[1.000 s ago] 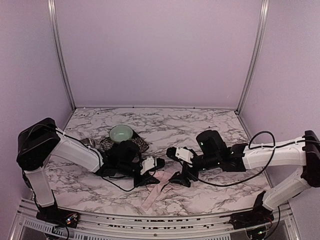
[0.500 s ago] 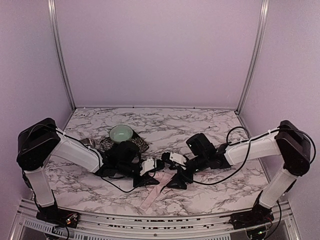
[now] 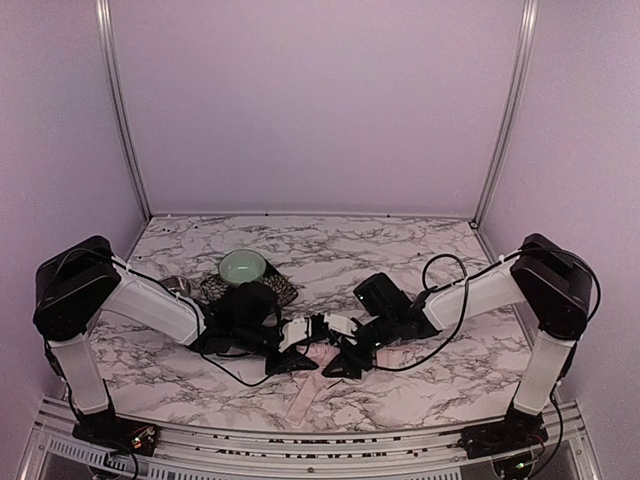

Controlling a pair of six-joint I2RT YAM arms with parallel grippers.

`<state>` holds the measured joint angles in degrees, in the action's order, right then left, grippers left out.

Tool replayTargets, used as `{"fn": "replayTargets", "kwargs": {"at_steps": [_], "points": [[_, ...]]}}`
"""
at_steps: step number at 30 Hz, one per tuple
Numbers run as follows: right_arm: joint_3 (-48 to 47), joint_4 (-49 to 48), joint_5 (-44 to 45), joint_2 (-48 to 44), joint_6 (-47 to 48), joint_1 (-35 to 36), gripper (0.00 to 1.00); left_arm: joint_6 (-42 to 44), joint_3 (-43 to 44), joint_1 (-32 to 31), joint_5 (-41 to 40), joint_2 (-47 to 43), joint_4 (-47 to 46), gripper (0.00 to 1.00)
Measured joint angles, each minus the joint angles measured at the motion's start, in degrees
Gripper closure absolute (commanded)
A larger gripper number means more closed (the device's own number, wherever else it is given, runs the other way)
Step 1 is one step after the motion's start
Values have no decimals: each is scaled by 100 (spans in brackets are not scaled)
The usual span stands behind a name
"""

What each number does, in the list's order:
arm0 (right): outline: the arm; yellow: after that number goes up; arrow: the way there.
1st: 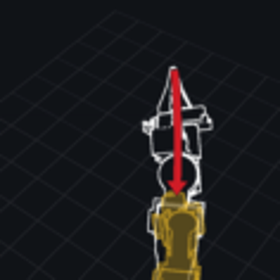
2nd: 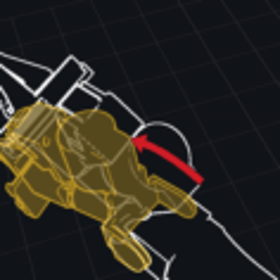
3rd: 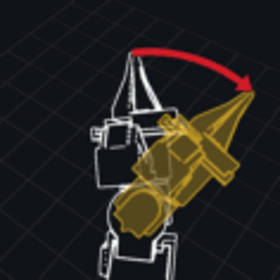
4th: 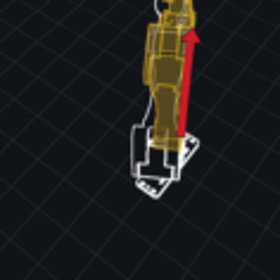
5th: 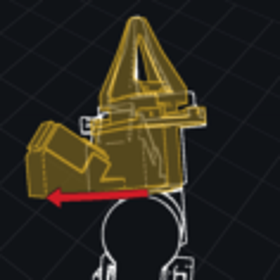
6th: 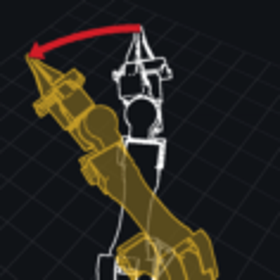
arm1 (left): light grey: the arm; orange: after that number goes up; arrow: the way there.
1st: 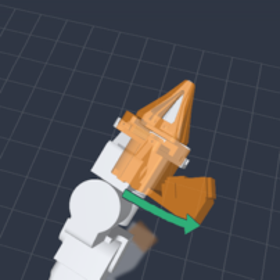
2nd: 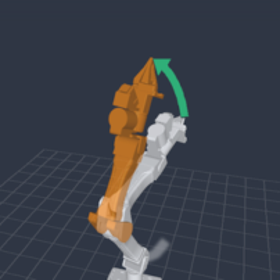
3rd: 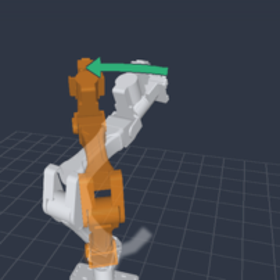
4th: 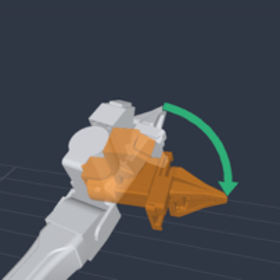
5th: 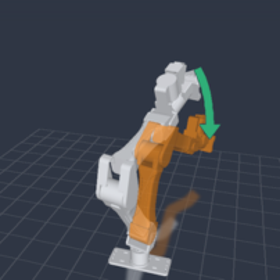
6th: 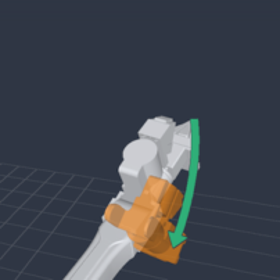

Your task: Put away the umbrella

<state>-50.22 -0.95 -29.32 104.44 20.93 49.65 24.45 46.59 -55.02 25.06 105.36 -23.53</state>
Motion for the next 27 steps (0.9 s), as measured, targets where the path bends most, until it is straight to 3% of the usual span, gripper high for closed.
{"fn": "replayTargets", "kwargs": {"at_steps": [2, 4, 5, 11, 17, 22, 27], "points": [[44, 2, -37, -11, -90, 11, 60, 63, -7, 0, -4, 0, -22, 100], [76, -24, -92, -22, -142, 28, 69, 162, -11, 0, -7, 0, -44, 100], [90, -26, -146, -31, -131, 31, 72, 223, -11, 0, 20, 0, -57, 95], [103, -26, -205, -44, -144, 46, 95, 234, -39, 0, 24, -28, -114, 46], [142, -33, 39, -170, -212, 98, 100, -514, -691, -20, -472, -485, -597, 19], [262, 92, 267, -520, -415, -15, 100, -1049, -1360, -7, -876, -1314, -1038, 17], [280, 151, 514, -1086, -643, -92, 100, -1751, -1895, -7, -907, -2162, -1829, 44]]}}
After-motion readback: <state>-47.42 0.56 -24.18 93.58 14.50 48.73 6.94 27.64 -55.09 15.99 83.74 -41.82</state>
